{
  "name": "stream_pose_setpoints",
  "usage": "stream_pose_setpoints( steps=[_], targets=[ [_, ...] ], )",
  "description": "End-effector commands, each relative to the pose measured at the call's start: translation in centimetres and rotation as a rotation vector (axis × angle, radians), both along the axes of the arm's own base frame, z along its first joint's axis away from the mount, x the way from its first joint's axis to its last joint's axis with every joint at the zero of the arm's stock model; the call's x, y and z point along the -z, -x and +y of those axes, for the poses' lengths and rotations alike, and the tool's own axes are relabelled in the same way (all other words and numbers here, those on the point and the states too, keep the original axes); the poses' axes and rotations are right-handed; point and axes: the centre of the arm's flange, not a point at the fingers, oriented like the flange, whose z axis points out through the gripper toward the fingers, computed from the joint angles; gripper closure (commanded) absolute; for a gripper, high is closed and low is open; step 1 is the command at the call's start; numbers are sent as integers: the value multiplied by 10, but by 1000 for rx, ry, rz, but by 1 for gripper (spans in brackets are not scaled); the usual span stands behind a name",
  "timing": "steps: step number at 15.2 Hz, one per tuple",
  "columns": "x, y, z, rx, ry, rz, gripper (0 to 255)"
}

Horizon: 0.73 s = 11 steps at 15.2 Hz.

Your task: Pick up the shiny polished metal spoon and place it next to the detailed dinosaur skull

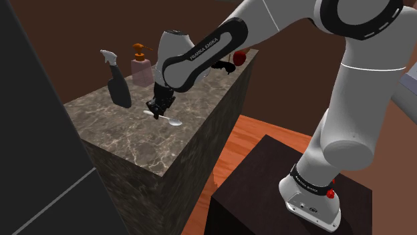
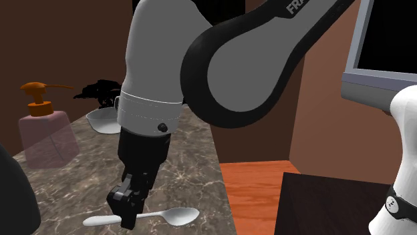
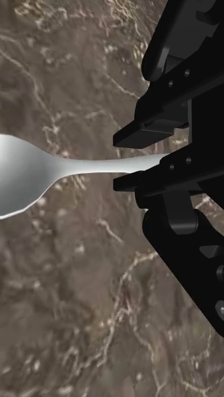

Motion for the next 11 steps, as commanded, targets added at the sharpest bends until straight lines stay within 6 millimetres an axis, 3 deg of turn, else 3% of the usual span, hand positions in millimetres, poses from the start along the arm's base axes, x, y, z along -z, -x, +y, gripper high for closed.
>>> stream_pose_setpoints(
  steps=[1,11],
  targets=[
    [-10,0,0,0,0,0,255],
    [-62,0,0,0,0,0,255]
  ],
)
